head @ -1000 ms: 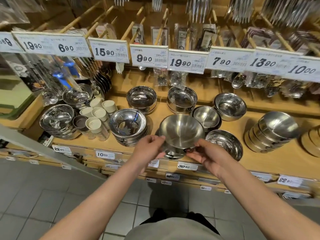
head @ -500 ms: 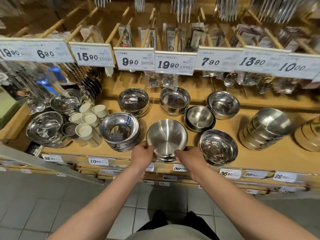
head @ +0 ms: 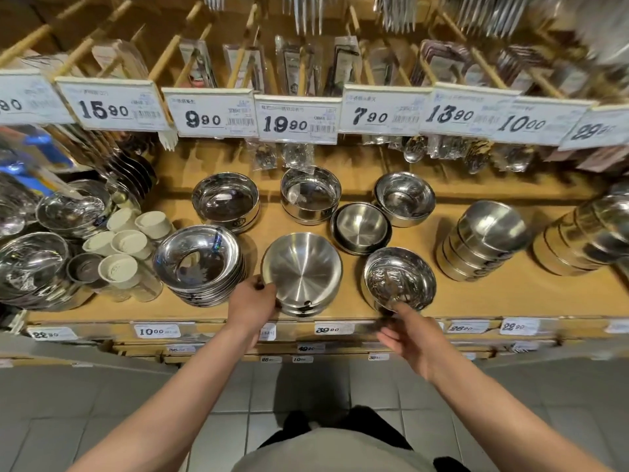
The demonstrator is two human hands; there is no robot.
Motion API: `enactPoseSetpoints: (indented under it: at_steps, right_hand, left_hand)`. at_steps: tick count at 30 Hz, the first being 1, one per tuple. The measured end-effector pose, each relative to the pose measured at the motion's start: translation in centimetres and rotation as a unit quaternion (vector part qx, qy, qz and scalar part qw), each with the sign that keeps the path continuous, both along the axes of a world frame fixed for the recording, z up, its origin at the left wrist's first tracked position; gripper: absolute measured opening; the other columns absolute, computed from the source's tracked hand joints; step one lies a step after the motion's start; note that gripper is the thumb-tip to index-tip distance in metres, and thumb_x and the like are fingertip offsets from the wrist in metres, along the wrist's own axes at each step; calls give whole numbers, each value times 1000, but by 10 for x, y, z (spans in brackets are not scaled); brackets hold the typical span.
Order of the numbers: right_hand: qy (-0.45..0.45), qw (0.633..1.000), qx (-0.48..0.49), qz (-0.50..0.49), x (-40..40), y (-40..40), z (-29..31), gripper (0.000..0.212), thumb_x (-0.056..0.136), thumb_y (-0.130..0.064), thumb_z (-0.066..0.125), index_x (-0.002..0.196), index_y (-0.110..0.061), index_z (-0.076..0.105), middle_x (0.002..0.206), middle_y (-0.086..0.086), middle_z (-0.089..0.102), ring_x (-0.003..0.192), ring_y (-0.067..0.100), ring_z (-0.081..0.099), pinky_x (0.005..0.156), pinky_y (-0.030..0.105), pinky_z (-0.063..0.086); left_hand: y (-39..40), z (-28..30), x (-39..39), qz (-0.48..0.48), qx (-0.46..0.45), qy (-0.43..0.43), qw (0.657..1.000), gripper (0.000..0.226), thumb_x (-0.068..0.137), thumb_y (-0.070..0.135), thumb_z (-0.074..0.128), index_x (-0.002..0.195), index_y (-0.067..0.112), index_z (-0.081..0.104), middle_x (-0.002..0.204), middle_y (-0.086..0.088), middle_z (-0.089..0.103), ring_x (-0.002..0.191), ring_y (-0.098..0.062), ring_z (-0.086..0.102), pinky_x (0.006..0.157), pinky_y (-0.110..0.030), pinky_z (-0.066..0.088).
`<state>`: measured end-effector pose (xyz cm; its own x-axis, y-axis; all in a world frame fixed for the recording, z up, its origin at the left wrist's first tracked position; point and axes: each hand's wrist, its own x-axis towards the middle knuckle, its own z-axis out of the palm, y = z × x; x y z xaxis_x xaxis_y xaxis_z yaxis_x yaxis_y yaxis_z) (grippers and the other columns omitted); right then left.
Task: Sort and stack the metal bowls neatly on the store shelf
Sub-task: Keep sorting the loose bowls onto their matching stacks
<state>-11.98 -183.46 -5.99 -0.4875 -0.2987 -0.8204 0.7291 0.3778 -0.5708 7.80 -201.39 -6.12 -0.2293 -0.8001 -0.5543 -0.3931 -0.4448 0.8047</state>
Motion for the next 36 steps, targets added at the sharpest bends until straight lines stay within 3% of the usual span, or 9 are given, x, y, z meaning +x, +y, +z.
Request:
enactPoseSetpoints:
  at_steps: [4,7,10,13,18,22,28,32,36]
  right_hand:
    - [60,996,-13,-62,-38,13,-5,31,93,-13,70,110,11,60,88,19,69,59,21,72,45,24,58]
    - [72,995,-42,-49,-54,12,-10,39,93,-3,68,127,8,52,95,17,74,63,21,76,48,25,59]
    - [83,995,-52,-28,-65,13,-16,33,93,-1,67,123,6,56,74,7,78,60,22,75,46,24,58]
    - [79,995,-54,-14,-70,17,-17,31,94,0,66,123,4,57,71,5,77,61,20,75,49,24,59]
    - [32,998,-34,37,-69,25,-11,27,99,-14,63,117,6,61,91,17,75,74,25,75,52,27,61]
    - [-38,994,-17,101,-39,37,-4,29,99,-31,61,108,-4,63,96,15,61,80,28,66,53,33,61]
    - [-25,977,-48,207,3,-1,30,12,97,-18,63,103,-7,63,89,15,67,79,26,72,60,33,61]
    - [28,958,-88,270,34,-32,53,12,99,-14,61,107,-10,68,96,13,67,78,19,71,67,34,63]
    - [22,939,-121,322,89,-69,63,18,98,-13,62,114,-9,68,101,14,69,82,19,71,68,35,63]
  left_hand:
    - [-2,0,-13,24,11,1,1000,13,94,7,55,99,13,65,94,-24,75,82,-44,74,75,-63,60]
    - [-3,-1,-18,34,9,-3,999,33,92,7,58,125,9,60,99,-23,75,83,-43,74,79,-63,60]
    - [-6,-2,-16,50,15,2,999,57,93,3,62,147,13,46,103,-18,74,81,-35,77,79,-49,63]
    - [-7,4,-16,51,23,-3,998,62,95,3,64,151,13,41,105,-17,74,72,-26,77,60,-32,62]
    - [-6,7,-22,53,23,-17,998,37,94,4,67,127,15,57,93,-13,76,78,-32,77,69,-38,65]
    - [-3,7,-18,50,22,-4,999,24,94,9,69,115,16,60,83,-9,79,76,-28,78,62,-30,63]
    - [1,15,-7,29,-8,-13,999,26,100,10,60,125,6,61,96,-13,76,84,-25,76,69,-31,62]
    - [5,28,28,-15,-27,3,1000,14,101,14,58,94,17,70,90,-4,74,72,-10,73,58,-21,57]
    - [-10,32,100,-15,14,-6,1000,15,98,13,61,88,14,72,89,-2,72,78,-16,72,61,-22,59]
